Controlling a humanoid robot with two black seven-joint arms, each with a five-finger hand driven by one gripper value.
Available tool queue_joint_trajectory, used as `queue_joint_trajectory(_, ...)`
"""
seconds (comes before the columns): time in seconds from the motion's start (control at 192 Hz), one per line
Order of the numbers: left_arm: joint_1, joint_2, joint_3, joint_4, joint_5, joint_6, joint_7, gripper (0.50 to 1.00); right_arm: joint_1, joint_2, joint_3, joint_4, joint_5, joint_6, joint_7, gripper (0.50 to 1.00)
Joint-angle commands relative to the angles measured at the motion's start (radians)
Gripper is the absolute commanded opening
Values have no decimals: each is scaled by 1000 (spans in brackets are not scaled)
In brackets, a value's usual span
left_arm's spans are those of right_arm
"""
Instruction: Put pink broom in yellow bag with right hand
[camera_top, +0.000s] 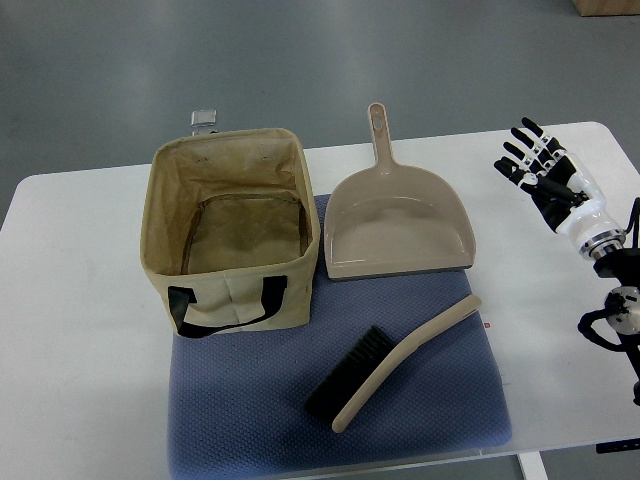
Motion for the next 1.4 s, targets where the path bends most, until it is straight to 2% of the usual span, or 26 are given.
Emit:
queue_joint_trajectory(0.0, 0, 0, 0, 0, 0, 0, 0, 1000, 4, -8, -13, 7, -8, 9, 0, 928)
queue_joint_trajectory(0.208, 0, 0, 0, 0, 0, 0, 0, 1000, 19, -34, -13, 10, -149, 107, 37, 928)
queue_joint_trajectory(0.437, 0, 0, 0, 0, 0, 0, 0, 1000, 56, -100, -36, 37, -350, 193, 137, 928)
queue_joint_trajectory(0.551, 0, 0, 0, 0, 0, 0, 0, 1000, 86, -166, -107, 72, -421, 199, 193, 928)
queue_joint_trajectory(0.78, 0, 0, 0, 0, 0, 0, 0, 1000, 140, -310, -302, 184, -516, 170, 282, 926)
queue_joint_trajectory(1.014, 0, 0, 0, 0, 0, 0, 0, 1000, 195, -424, -490, 276, -686, 46, 367, 928)
queue_joint_trajectory(1.144, 0, 0, 0, 0, 0, 0, 0, 1000, 209, -473, -561, 313, -748, 12, 382, 926)
queue_joint_trajectory(1.393, 0, 0, 0, 0, 0, 0, 0, 1000, 209, -497, -630, 348, -875, -46, 384, 926)
